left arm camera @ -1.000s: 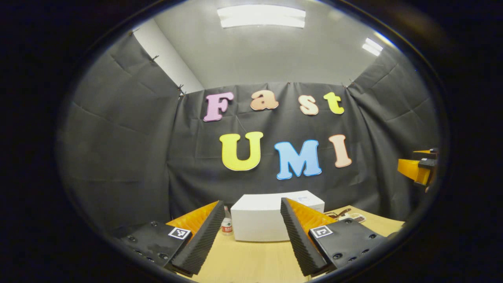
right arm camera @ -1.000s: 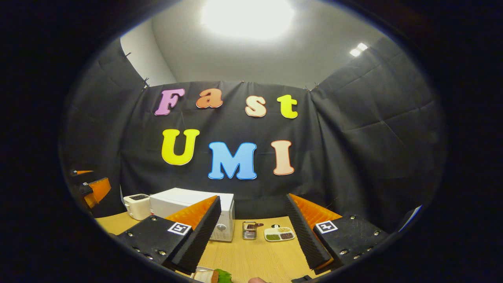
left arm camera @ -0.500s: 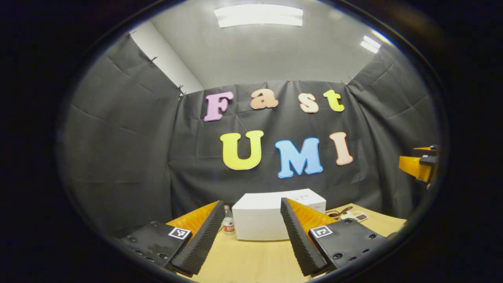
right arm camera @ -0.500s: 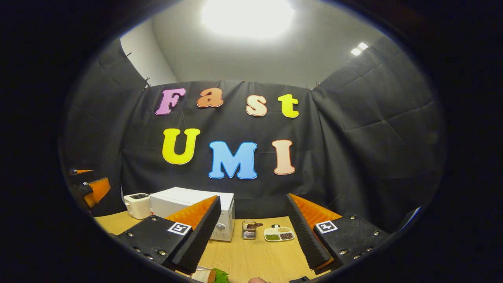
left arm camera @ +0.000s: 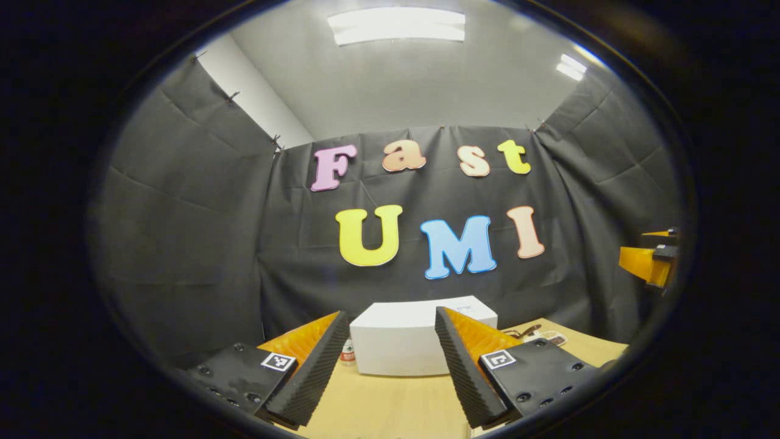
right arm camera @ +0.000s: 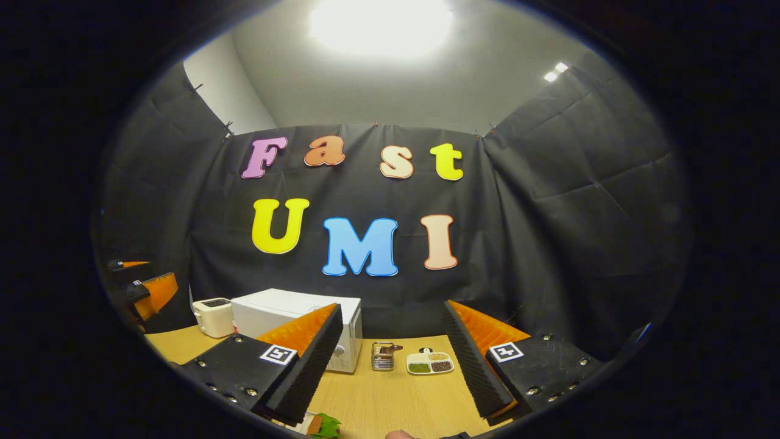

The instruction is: Open the microwave oven with the left hand, put the food in, and close the microwave oven.

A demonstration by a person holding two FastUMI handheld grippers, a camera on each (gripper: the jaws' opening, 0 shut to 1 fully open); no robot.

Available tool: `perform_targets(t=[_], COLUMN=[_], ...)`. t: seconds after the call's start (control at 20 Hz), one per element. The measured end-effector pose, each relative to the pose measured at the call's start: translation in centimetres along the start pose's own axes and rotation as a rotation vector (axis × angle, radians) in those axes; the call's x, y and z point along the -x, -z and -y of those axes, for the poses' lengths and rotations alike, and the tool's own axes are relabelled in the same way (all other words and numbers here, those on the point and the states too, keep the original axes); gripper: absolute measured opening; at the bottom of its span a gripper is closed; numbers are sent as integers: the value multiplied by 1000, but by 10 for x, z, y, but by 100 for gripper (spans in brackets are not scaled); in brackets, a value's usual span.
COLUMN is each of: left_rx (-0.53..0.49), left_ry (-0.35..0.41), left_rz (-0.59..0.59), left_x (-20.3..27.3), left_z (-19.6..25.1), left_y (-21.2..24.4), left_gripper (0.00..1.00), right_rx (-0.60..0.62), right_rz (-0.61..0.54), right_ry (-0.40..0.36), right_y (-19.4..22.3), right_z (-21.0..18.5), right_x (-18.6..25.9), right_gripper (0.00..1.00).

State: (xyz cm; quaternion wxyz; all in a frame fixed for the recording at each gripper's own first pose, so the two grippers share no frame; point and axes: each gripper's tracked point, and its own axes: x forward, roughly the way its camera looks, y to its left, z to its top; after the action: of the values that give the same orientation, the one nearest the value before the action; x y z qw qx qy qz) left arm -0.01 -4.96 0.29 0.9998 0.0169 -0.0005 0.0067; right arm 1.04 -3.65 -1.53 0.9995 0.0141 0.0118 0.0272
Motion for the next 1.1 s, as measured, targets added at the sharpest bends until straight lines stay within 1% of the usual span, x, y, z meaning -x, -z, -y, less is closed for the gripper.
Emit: perform_targets(t=[0.05, 0.1, 0.15, 0.25, 0.45, 0.55, 0.7, 0.9, 1.1], left_rx=[-2, -6, -14, -34, -32, -21, -2, 2, -5], left_ry=[-4, -8, -12, -25, -17, 3, 62, 137, 191], left_rz=[1, 4, 8, 2, 4, 6, 6, -7, -15], left_x=[0, 0, -1, -7, -31, -49, -81, -125, -165], left_z=[4, 8, 13, 13, 17, 22, 36, 57, 79], left_y=[1, 1, 1, 5, 9, 14, 24, 51, 83], left_gripper=[95, 97, 95, 95, 95, 95, 95, 94, 95], right_rx=[-7, -13, -14, -2, -4, 6, 4, 28, 26], right_rz=[-4, -9, -1, 11, 4, 6, 3, -1, -15], right_ry=[-10, -22, -30, -21, -3, 31, 98, 183, 240], right_y=[1, 2, 1, -1, 1, 1, 1, 1, 4], right_z=[2, 4, 7, 16, 22, 28, 34, 39, 36], right_x=[-1, 0, 0, -3, -6, -10, -15, -17, -17], right_gripper=[99, 99, 99, 99, 99, 99, 99, 99, 99])
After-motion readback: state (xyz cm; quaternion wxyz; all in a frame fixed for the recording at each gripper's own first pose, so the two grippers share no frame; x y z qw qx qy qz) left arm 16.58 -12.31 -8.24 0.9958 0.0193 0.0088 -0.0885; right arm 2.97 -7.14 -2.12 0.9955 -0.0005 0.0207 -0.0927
